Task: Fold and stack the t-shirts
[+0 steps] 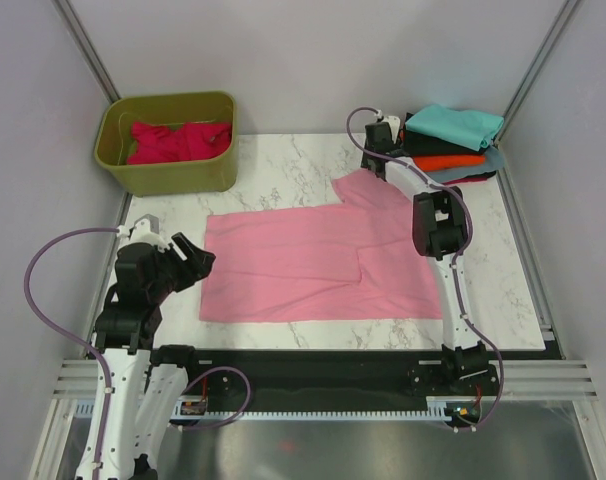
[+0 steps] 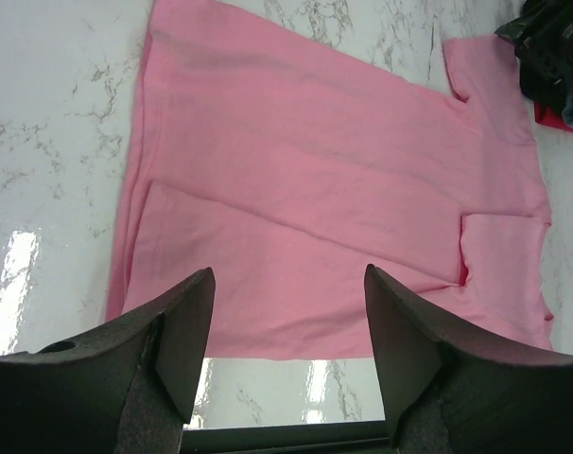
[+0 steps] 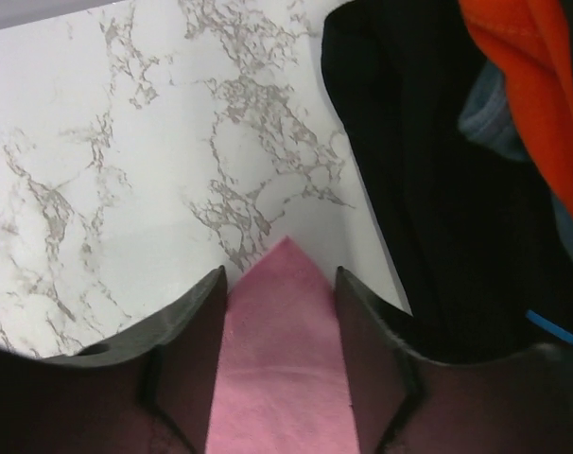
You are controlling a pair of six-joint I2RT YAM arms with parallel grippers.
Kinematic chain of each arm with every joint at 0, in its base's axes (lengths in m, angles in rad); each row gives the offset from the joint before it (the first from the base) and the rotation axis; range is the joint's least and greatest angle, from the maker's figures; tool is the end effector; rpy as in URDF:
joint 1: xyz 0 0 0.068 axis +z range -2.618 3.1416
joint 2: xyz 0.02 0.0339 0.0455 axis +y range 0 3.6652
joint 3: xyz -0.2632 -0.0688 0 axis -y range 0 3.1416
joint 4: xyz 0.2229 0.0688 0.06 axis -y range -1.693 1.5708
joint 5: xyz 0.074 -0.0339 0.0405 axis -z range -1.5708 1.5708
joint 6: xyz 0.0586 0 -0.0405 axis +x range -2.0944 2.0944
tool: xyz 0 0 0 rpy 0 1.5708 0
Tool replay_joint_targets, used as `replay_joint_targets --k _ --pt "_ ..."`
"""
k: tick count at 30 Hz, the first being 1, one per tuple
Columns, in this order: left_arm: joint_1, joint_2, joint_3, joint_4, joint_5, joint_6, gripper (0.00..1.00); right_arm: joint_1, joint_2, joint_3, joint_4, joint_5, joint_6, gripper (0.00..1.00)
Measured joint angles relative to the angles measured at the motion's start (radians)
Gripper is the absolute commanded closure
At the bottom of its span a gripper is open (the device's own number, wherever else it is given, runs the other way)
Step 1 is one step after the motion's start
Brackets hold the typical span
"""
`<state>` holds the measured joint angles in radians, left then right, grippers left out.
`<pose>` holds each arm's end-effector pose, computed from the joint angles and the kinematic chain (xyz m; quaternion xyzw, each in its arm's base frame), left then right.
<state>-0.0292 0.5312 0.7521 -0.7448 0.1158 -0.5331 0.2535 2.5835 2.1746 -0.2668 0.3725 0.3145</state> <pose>0.1116 -0.0100 0.2881 -0.1875 0.8446 -0.1866 0.4655 0.5590 0.1228 0.1389 0.1071 0.8831 -0.0411 0.4550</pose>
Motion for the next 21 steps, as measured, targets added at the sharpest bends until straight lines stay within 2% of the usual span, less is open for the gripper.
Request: replay_joint_targets --k 3,4,6,8,10,11,17,21 --pt "0.001 0.0 0.0 0.0 0.0 0.0 0.28 -0.001 -0.011 -0.019 0.005 0.003 0.01 0.59" --pt "0.001 0.0 0.0 0.0 0.0 0.0 0.28 -0.001 -0.011 -0.019 0.006 0.003 0.011 0.69" --pt "0.002 -0.001 0.0 0.0 0.0 0.0 0.28 -0.001 -0.011 -0.02 0.008 0.001 0.014 0.78" --pt "0.008 -0.001 0.0 0.0 0.0 0.0 0.28 0.0 -0.011 -0.02 0.011 -0.006 0.014 0.92" --pt "0.016 -0.001 0.0 0.0 0.0 0.0 0.28 0.0 -0.011 -0.02 0.013 -0.015 0.011 0.97" --pt "0.019 -0.001 0.0 0.0 0.0 0.0 0.28 0.0 -0.011 -0.02 0.013 -0.018 0.009 1.0" --pt "0.086 0.044 -0.002 0.022 0.0 0.005 0.28 -0.003 -0.023 -0.029 0.011 -0.069 -0.006 1.0" --pt "0.093 0.227 0.029 0.065 -0.013 0.011 0.28 -0.001 -0.092 -0.124 0.008 -0.137 -0.018 1.0"
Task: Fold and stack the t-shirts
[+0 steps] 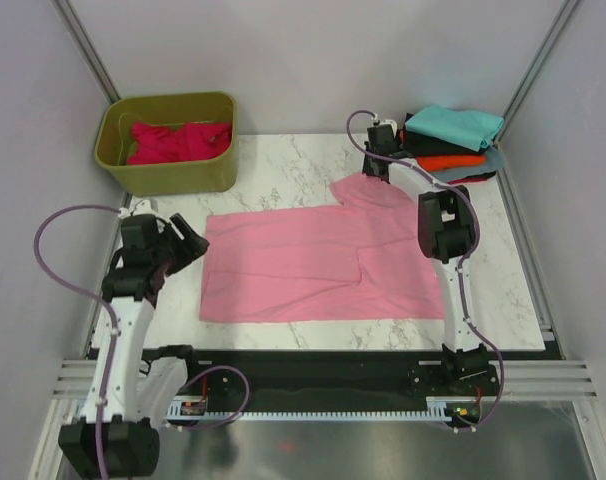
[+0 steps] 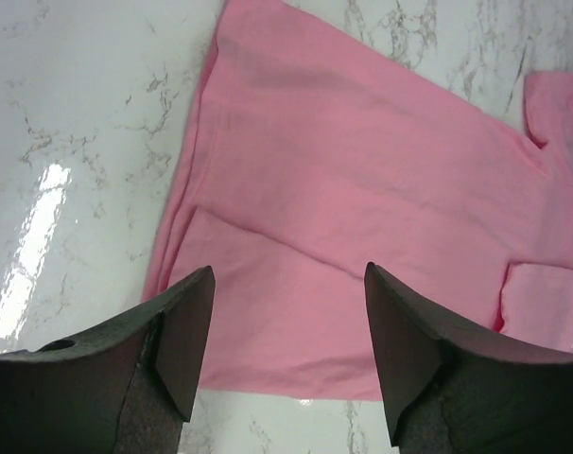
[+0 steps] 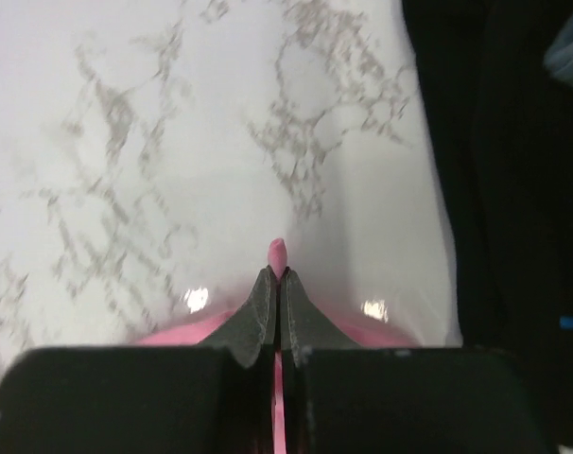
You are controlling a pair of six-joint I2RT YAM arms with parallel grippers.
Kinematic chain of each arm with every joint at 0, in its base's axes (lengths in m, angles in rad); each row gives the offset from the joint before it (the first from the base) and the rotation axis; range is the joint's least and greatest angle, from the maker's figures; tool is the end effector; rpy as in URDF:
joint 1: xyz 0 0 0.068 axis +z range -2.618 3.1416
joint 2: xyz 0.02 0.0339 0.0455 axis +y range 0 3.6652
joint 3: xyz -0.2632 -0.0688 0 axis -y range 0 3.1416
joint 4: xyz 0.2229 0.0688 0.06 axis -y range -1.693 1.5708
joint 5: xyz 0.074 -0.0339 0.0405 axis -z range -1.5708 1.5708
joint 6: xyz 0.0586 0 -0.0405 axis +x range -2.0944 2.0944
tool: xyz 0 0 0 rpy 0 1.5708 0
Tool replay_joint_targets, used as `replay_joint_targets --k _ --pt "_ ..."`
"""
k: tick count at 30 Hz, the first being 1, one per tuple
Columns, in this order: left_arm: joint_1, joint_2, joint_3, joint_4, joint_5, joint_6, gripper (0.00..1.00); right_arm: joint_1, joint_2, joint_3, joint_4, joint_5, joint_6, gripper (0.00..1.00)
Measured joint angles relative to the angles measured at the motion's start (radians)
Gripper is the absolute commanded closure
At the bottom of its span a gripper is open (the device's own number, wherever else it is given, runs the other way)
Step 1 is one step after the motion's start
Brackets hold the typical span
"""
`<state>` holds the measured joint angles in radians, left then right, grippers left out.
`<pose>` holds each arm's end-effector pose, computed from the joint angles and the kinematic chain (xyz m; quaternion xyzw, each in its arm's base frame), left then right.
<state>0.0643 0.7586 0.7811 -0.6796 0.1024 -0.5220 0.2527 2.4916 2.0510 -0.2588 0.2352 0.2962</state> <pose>0.1553 0.0040 0.2787 -0.2374 0.8646 -0.1447 0.4186 0.5427 0.1260 0.1477 0.0691 0.8990 0.0112 0.4323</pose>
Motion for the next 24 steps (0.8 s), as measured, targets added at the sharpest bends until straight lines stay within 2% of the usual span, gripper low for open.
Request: replay_joint_targets --k 6,10,14,18,24 --pt "-0.001 0.362 0.132 0.112 -0.048 -0.007 0.32 0.007 -0.177 -0.183 0.01 -0.1 0.002 1.0" --pt "-0.004 0.642 0.26 0.216 -0.124 -0.012 0.37 0.011 -0.331 -0.343 0.065 -0.154 0.016 1.0" --pt "-0.006 0.872 0.342 0.298 -0.158 -0.014 0.4 0.011 -0.418 -0.441 0.105 -0.192 0.028 1.0" --pt "-0.016 0.999 0.35 0.339 -0.165 -0.014 0.4 0.011 -0.481 -0.542 0.126 -0.221 0.045 1.0" --pt "-0.031 1.055 0.358 0.393 -0.157 -0.013 0.4 0.011 -0.537 -0.626 0.142 -0.265 0.068 1.0"
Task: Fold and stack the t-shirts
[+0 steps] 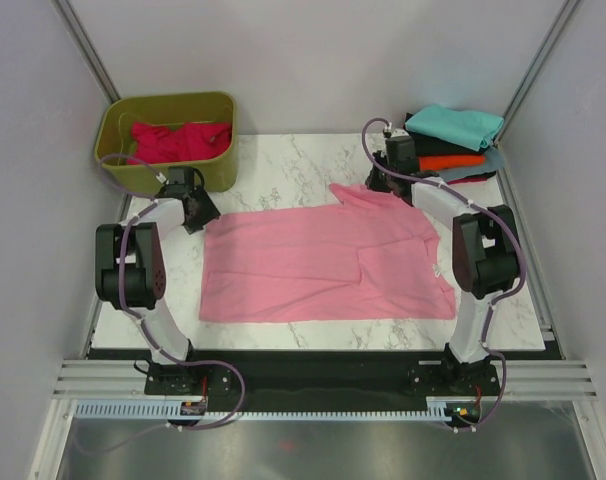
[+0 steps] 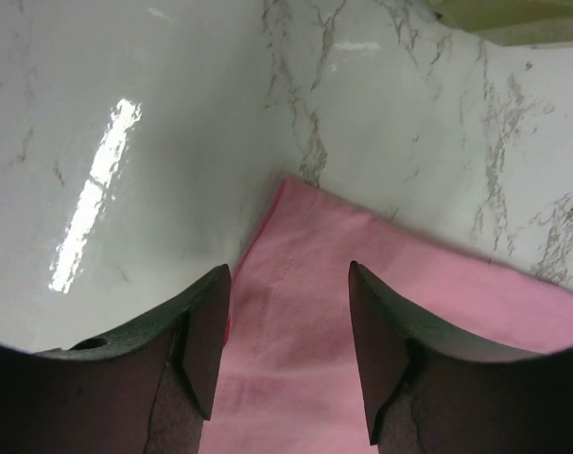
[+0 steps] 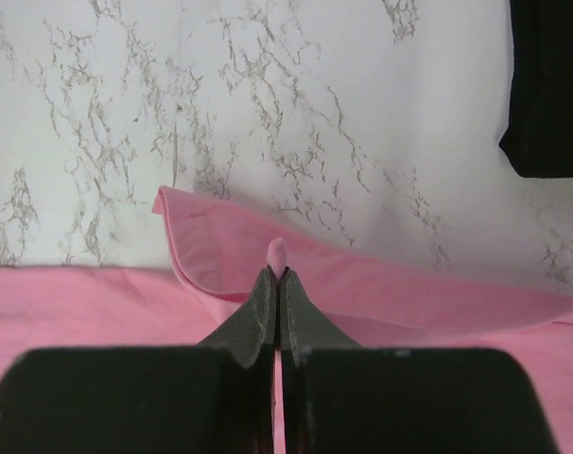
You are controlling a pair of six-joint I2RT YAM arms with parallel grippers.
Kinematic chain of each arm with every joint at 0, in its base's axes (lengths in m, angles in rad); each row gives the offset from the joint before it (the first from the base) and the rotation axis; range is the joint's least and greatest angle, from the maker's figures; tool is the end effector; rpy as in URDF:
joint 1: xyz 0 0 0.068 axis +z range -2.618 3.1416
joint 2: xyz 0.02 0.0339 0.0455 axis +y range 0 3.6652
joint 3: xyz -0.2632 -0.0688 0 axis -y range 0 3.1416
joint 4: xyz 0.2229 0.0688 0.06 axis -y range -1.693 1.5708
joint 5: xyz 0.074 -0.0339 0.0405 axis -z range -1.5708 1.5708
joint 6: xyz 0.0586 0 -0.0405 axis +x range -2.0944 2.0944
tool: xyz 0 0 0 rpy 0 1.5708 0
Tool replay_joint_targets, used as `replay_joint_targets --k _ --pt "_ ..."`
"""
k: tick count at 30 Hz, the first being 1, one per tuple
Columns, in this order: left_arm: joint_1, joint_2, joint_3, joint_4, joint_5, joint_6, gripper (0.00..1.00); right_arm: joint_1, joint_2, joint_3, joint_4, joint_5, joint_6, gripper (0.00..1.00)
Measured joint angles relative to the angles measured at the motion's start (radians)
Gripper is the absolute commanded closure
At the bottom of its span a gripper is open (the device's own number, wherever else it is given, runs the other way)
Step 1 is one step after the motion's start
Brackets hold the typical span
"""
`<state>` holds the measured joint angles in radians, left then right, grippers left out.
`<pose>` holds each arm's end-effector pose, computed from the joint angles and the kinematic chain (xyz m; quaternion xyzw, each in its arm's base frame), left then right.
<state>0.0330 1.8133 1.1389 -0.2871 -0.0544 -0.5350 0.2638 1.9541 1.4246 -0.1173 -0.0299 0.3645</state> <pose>0.3703 0.0154 0.1680 -0.2750 0.9131 -0.0493 0.2969 0.4310 0.1182 0.2169 0.0384 0.8943 0.1504 0.4197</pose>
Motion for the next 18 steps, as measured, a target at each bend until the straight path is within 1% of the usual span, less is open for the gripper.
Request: replay_joint_targets --k 8,13,16,17,18 --pt "-0.011 0.06 0.039 0.035 0.001 0.0 0.41 0.0 -0.037 -0.048 0.038 -0.026 0.01 1.0" --pt "-0.016 0.106 0.098 -0.006 -0.018 0.0 0.46 0.0 -0.038 -0.058 0.043 -0.03 0.01 1.0" --pt "-0.018 0.127 0.135 -0.049 -0.024 -0.001 0.51 0.0 -0.039 -0.061 0.044 -0.034 0.01 1.0" --pt "-0.018 0.132 0.142 -0.058 -0.025 -0.001 0.56 0.0 -0.039 -0.061 0.044 -0.034 0.01 1.0" --pt "-0.018 0.135 0.147 -0.064 -0.025 -0.001 0.57 0.0 -0.039 -0.061 0.044 -0.035 0.01 1.0"
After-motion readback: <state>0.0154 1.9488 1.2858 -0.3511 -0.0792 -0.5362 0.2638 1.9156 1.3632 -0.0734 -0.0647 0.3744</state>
